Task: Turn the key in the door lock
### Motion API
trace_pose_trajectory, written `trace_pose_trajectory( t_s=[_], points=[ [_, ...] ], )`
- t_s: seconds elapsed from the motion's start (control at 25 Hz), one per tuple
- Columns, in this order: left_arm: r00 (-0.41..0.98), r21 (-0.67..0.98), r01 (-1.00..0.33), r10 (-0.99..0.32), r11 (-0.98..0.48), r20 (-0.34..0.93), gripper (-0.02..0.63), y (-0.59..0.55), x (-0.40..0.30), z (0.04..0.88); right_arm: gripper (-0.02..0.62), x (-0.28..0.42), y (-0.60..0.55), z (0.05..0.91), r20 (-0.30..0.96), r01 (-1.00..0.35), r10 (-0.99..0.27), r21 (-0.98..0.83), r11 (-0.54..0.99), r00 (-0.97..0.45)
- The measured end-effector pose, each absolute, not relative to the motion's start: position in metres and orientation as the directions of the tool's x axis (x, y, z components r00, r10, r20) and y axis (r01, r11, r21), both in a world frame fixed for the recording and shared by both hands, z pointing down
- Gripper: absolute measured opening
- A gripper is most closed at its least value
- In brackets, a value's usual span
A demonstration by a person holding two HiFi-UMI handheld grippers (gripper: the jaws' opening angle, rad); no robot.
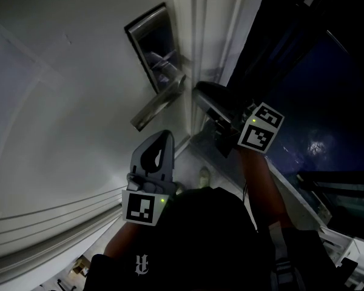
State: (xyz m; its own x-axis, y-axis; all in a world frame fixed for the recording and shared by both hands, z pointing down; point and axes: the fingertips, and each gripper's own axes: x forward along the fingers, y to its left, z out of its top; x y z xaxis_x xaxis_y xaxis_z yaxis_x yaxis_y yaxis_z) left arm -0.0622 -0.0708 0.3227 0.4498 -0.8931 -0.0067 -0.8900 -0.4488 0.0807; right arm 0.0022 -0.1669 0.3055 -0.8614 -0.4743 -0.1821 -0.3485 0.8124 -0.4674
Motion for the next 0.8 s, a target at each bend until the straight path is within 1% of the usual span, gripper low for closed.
trace_pose_trajectory(
  t_s=[0.2,0.32,0.4,0.48,0.6,0.68,0.8],
  points=[
    [0.451,0.080,-0.889,-0.892,-0.451,-0.010,0.006,-0.072,-0.061,0.323,0.071,-0.014,-0.156,0.304,-0.076,-0.460,-0.475,-0.155,0.874,-0.877],
    [0.450,0.079,-0.890,-0.893,-0.449,-0.010,0.006,-0.071,-0.061,0.323,0.072,-0.022,-0.153,0.305,-0.001,-0.506,-0.507,0.061,0.860,-0.862],
    [0.447,0.082,-0.891,-0.895,-0.446,-0.009,0.006,-0.071,-0.062,0.324,0.075,-0.027,-0.152,0.308,0.065,-0.522,-0.548,0.229,0.822,-0.834],
    [0.443,0.084,-0.893,-0.896,-0.442,-0.008,0.006,-0.071,-0.063,0.325,0.084,-0.031,-0.153,0.312,0.116,-0.514,-0.598,0.400,0.759,-0.793],
    [0.438,0.085,-0.896,-0.899,-0.437,-0.004,0.006,-0.070,-0.065,0.326,0.095,-0.038,-0.155,0.314,0.131,-0.454,-0.650,0.613,0.646,-0.749],
    [0.434,0.086,-0.897,-0.901,-0.433,-0.005,0.006,-0.070,-0.067,0.326,0.097,-0.042,-0.155,0.319,0.142,-0.397,-0.672,0.710,0.581,-0.727],
    [0.429,0.088,-0.899,-0.903,-0.428,-0.004,0.006,-0.070,-0.069,0.326,0.097,-0.046,-0.158,0.324,0.137,-0.342,-0.708,0.802,0.490,-0.693]
  ],
)
